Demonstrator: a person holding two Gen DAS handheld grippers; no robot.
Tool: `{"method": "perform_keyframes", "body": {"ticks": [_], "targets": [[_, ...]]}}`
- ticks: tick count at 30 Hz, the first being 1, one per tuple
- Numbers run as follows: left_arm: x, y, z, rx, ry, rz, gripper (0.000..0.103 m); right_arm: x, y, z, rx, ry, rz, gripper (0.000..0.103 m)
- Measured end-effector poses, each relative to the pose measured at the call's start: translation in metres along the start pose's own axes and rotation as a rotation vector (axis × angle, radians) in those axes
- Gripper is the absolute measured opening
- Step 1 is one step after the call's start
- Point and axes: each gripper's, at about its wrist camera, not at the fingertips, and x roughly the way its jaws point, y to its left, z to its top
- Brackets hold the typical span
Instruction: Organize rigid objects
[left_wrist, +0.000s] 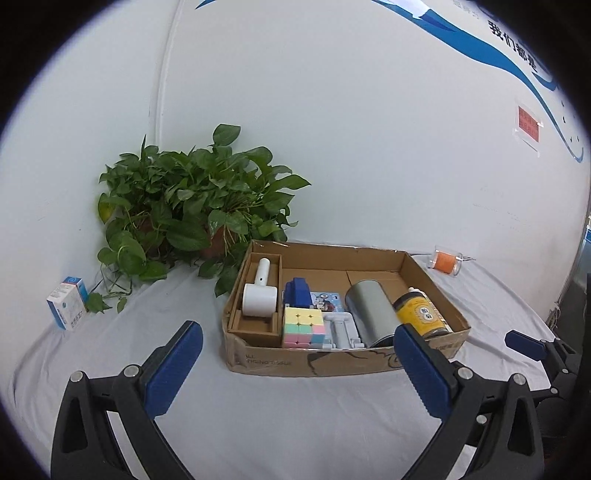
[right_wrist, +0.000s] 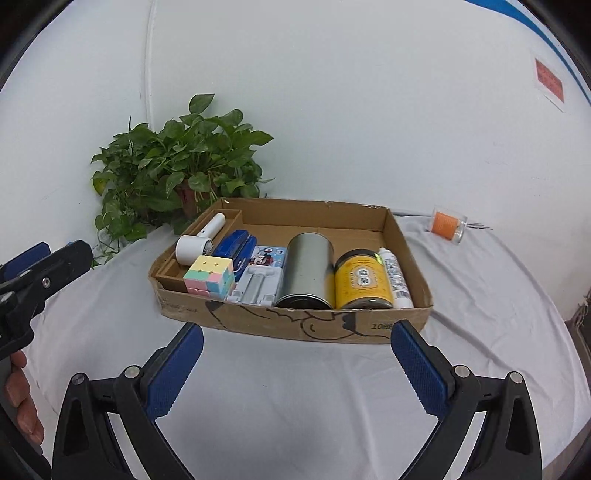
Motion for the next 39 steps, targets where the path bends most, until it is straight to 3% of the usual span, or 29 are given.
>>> {"method": "perform_keyframes", "body": {"ticks": [12, 26, 39], "targets": [[-0.007, -0.024, -0.002, 0.056, 0.005, 0.012, 0.103, -0.016, -0.022, -0.005, -0.001, -0.014, -0.037, 0.102], [0.019, -0.019, -0.012, 0.038, 0.064, 0.054, 0.103, 0.017, -0.026, -0.007, -0.001, 0.042, -0.051, 0.102], [0.041, -0.022, -0.016, 0.048, 0.106, 0.035, 0.103, 0.029, -0.014, -0.014, 0.03, 0.052, -0.081, 0.102]]}}
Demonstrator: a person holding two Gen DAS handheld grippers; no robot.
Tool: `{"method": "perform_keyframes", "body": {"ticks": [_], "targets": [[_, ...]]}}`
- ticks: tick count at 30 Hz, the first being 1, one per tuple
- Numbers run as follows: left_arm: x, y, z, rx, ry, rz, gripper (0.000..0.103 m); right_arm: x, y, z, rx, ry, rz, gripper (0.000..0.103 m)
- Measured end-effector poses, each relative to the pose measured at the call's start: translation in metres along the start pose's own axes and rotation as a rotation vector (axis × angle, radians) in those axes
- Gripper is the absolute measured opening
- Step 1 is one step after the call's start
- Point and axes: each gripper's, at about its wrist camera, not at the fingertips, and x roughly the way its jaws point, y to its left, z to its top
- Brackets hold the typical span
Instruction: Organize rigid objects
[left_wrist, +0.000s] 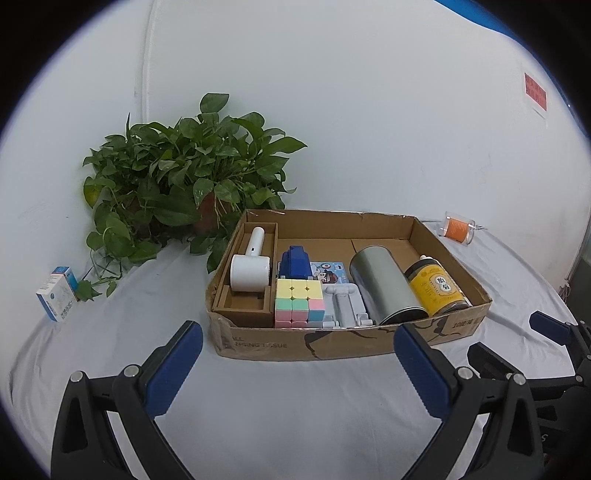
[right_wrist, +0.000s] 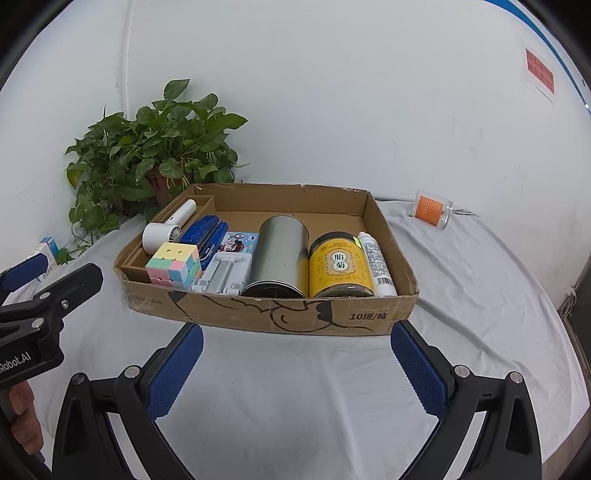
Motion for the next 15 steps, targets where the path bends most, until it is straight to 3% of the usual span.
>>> {"method": "perform_keyframes", "body": {"ticks": [11, 15], "targets": [[0.012, 0.0, 0.0, 0.007, 0.017, 0.007, 0.103, 0.001, 0.01, 0.0, -0.012, -0.043, 0.005, 0.102], [0.013, -0.004, 0.001, 0.037, -0.038, 0.004, 0.102, 0.006, 0.009, 0.004, -0.004, -0.07, 0.033, 0.102]]}}
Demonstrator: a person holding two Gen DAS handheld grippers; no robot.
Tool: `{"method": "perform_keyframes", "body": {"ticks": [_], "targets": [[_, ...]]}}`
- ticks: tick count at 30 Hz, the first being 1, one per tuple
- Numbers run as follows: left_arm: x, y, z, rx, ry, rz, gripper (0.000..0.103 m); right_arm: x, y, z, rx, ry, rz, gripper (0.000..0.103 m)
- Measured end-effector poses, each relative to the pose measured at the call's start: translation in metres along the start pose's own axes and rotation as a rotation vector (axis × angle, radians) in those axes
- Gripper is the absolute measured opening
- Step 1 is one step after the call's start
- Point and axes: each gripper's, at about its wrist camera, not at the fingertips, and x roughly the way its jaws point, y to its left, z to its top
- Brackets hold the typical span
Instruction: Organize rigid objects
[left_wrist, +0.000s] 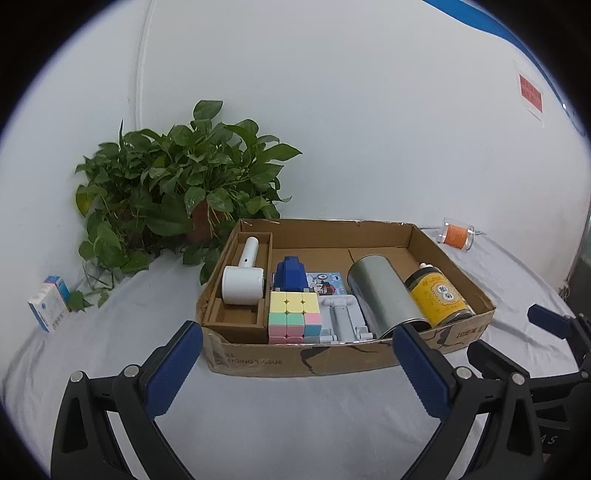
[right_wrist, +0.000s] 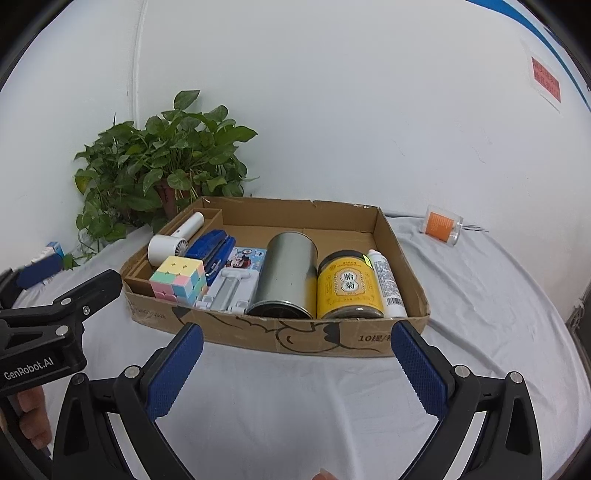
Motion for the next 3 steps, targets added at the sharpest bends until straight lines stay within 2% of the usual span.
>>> {"method": "perform_keyframes", "body": {"ticks": [3], "targets": [[0.013, 0.009, 0.002, -0.051, 0.028, -0.053, 0.102, 0.012, -0.026, 0.005, 0.034, -0.019, 0.042, 0.102]]}}
